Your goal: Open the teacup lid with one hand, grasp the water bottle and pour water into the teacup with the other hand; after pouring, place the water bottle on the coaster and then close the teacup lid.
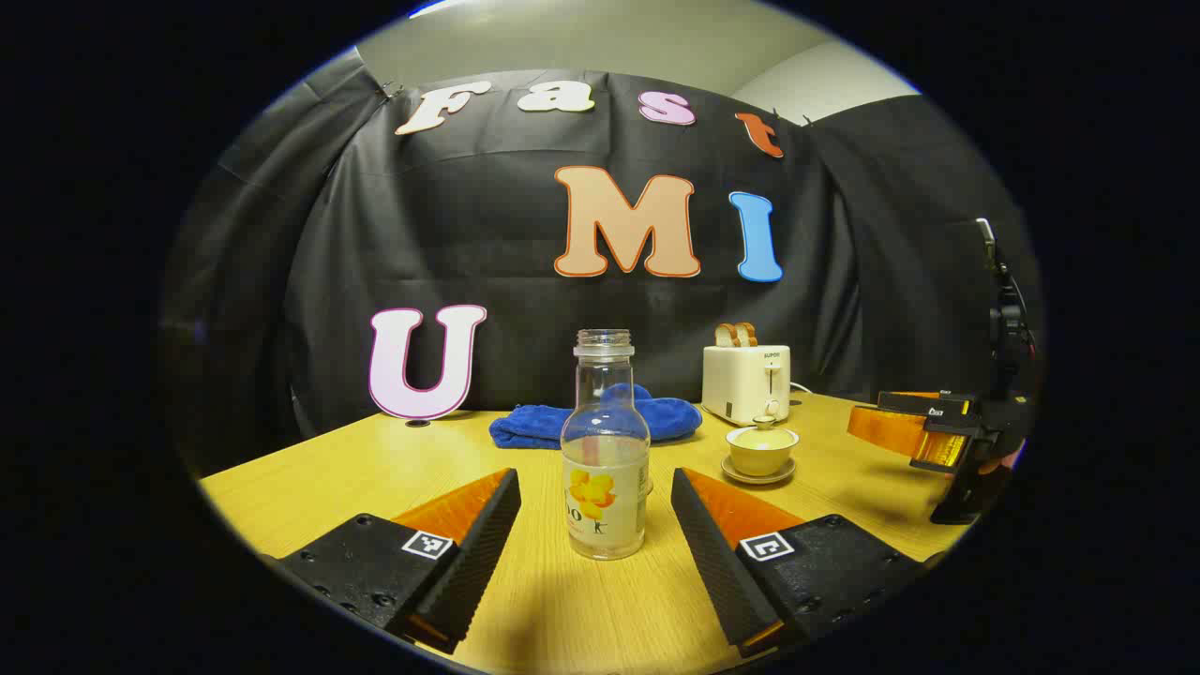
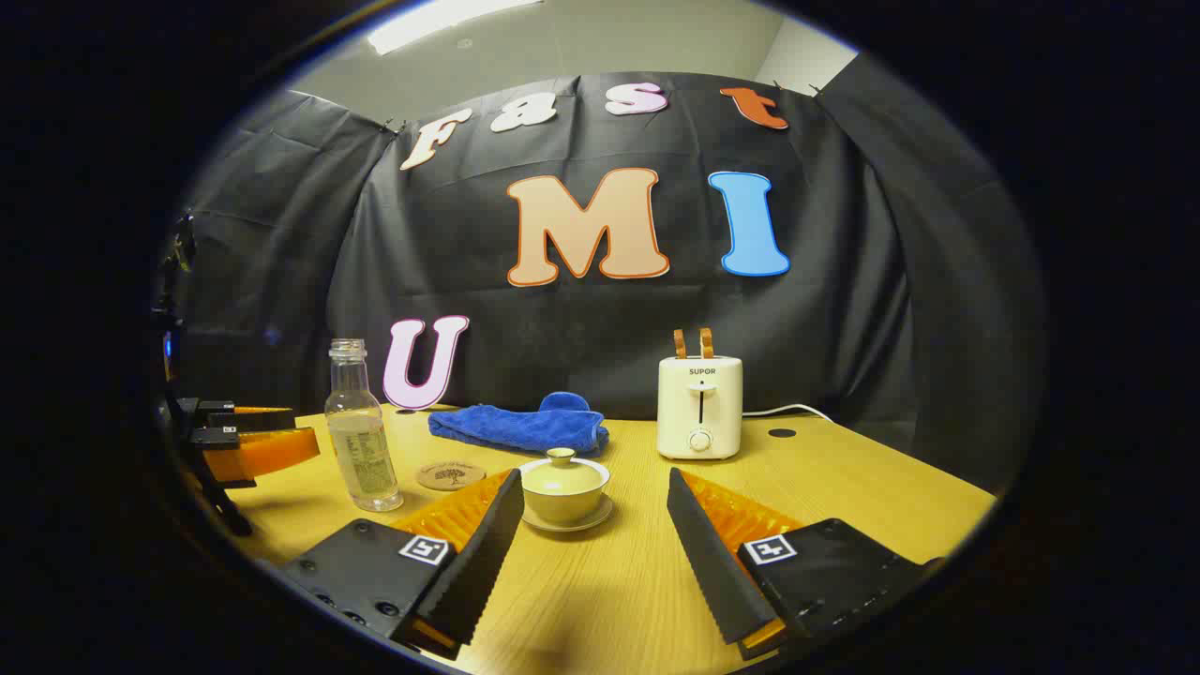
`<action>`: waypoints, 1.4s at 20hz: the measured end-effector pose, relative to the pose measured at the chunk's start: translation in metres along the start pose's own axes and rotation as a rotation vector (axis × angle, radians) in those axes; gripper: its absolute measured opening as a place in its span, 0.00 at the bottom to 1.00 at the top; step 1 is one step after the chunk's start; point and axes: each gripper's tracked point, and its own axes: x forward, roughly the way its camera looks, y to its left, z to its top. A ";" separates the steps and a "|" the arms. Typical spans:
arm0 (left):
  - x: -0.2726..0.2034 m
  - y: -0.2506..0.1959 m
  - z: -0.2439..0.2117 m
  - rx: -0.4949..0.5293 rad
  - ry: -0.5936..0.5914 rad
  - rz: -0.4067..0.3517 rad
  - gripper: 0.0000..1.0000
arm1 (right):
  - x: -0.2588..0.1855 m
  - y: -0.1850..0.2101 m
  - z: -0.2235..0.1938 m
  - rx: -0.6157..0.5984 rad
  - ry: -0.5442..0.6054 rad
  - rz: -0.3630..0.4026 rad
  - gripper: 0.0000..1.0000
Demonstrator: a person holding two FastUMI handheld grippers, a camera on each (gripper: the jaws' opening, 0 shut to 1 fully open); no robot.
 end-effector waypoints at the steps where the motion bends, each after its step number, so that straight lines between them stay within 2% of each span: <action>1: 0.000 0.000 0.001 -0.001 0.002 0.004 0.95 | 0.000 0.000 -0.001 0.001 0.000 0.000 0.95; 13: 0.000 0.000 -0.001 -0.001 0.002 0.006 0.95 | 0.001 0.002 -0.001 0.001 -0.001 0.005 0.95; 14: 0.000 0.000 -0.001 -0.001 0.000 0.005 0.92 | 0.001 0.002 -0.001 0.001 -0.001 0.005 0.95; 15: 0.000 -0.001 -0.001 -0.001 0.001 0.005 0.95 | 0.000 0.002 0.000 0.001 -0.001 0.005 0.95; 20: 0.001 0.000 -0.001 -0.003 0.002 0.007 0.95 | 0.001 0.002 -0.001 0.001 -0.001 0.005 0.95; 21: 0.001 0.000 -0.002 -0.003 0.002 0.008 0.95 | 0.000 0.002 0.000 0.001 -0.002 0.005 0.99; 23: 0.001 0.001 -0.002 -0.003 0.001 0.011 0.95 | 0.000 0.002 0.000 0.001 -0.002 0.005 0.99; 24: 0.001 0.001 -0.002 -0.002 0.001 0.011 0.95 | 0.000 0.002 0.000 0.001 -0.002 0.005 0.95; 28: 0.001 0.000 -0.001 -0.001 0.000 0.011 0.95 | 0.000 0.002 -0.001 0.001 -0.002 0.005 0.97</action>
